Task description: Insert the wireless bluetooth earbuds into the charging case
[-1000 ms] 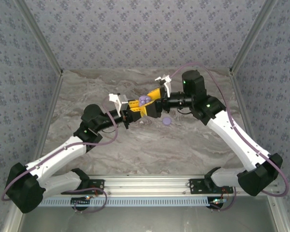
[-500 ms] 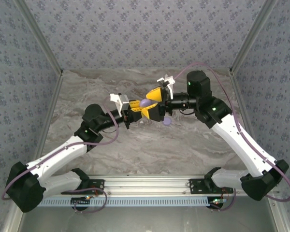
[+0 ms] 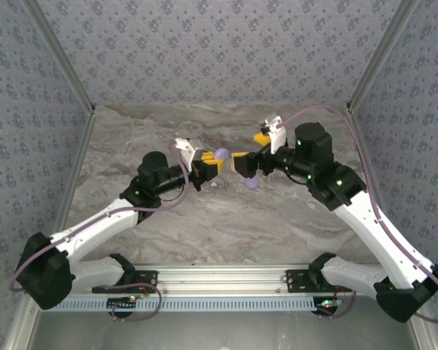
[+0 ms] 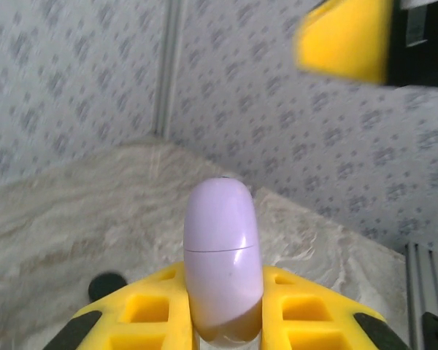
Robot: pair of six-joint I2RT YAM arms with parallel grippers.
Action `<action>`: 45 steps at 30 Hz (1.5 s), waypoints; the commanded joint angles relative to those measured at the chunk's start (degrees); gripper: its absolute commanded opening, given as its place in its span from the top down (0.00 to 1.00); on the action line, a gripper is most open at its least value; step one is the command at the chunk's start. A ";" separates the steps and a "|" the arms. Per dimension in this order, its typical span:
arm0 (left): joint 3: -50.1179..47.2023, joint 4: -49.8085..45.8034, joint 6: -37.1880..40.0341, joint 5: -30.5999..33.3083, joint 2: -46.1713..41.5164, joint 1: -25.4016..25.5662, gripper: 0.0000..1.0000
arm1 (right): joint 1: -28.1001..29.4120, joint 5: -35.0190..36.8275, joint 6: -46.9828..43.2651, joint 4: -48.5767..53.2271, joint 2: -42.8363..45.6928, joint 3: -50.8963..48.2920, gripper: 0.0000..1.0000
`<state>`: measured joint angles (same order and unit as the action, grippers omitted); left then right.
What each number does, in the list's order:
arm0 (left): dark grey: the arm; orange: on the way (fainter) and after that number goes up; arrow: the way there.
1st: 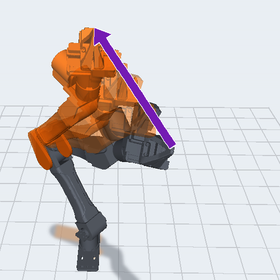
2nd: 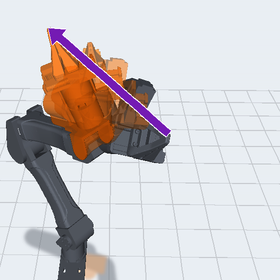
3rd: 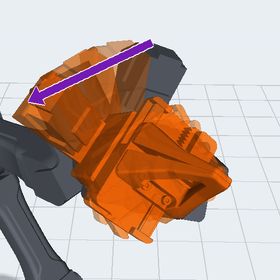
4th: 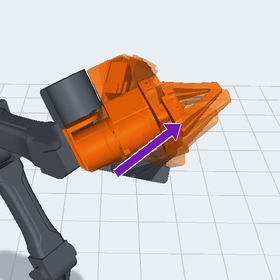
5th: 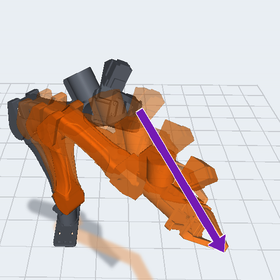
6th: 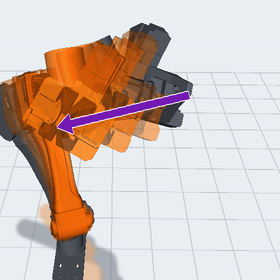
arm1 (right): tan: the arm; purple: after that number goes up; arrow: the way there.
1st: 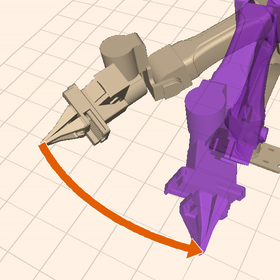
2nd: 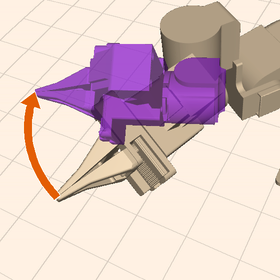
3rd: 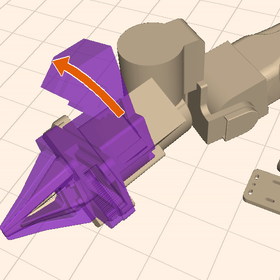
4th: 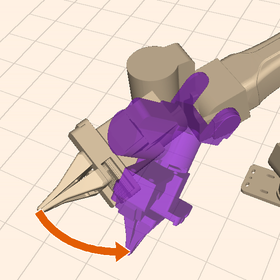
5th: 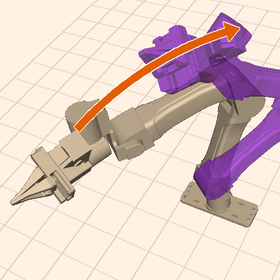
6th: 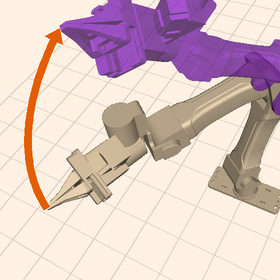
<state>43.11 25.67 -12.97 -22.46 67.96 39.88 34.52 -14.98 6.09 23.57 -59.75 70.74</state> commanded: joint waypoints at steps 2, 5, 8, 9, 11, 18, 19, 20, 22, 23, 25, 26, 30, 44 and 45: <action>1.16 -4.12 -6.99 4.35 7.65 0.19 1.00 | -0.35 12.08 0.43 0.14 2.66 -4.62 0.00; 1.84 -2.89 -11.59 4.06 14.53 0.17 1.00 | -0.43 13.84 2.82 0.30 2.88 -6.99 0.00; 3.37 -2.26 -14.54 4.14 20.82 0.20 1.00 | -0.44 14.31 4.64 0.03 3.00 -9.79 0.00; 3.90 -2.30 -15.12 4.30 22.47 0.12 1.00 | -0.42 14.37 5.01 0.12 3.06 -10.46 0.00; 4.98 -2.44 -16.28 4.35 25.63 0.14 1.00 | -0.38 15.10 6.08 0.51 3.18 -11.71 0.00; 9.06 -3.24 -20.07 1.33 34.28 0.28 1.00 | -0.56 16.51 7.10 0.92 2.82 -13.52 0.00; 9.58 -3.33 -20.61 0.83 35.38 0.22 1.00 | -0.47 16.84 7.14 1.09 2.72 -13.52 0.00; 10.06 -3.42 -21.25 0.42 36.34 0.24 1.00 | -0.53 17.28 7.18 1.29 2.55 -13.50 0.00; 10.60 -3.66 -22.33 -0.48 37.81 0.23 1.00 | -0.66 17.81 7.18 1.73 2.27 -13.39 0.00; 10.95 -3.86 -22.96 -1.02 38.48 0.24 1.00 | -0.66 17.98 7.18 1.87 2.16 -13.36 0.00; 11.43 -4.47 -23.90 -2.19 39.68 0.34 1.00 | -0.66 18.20 7.10 2.27 1.88 -13.35 0.00; 11.63 -4.52 -24.37 -2.85 40.24 0.38 1.00 | -0.68 18.46 7.08 2.43 1.66 -13.37 0.00; 11.91 -3.87 -26.58 -5.14 42.60 0.83 0.97 | -0.77 18.62 7.01 2.68 0.97 -13.35 0.00; 11.76 -7.95 -24.59 -1.89 42.35 1.43 0.58 | -1.90 22.02 5.96 4.54 0.68 -13.00 0.00; 11.66 -8.35 -24.30 -1.51 41.83 1.43 0.55 | -2.11 22.10 5.73 4.63 0.68 -12.90 0.00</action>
<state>54.48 20.75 -38.65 -26.33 110.83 41.08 33.06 5.43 12.25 26.68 -59.42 57.52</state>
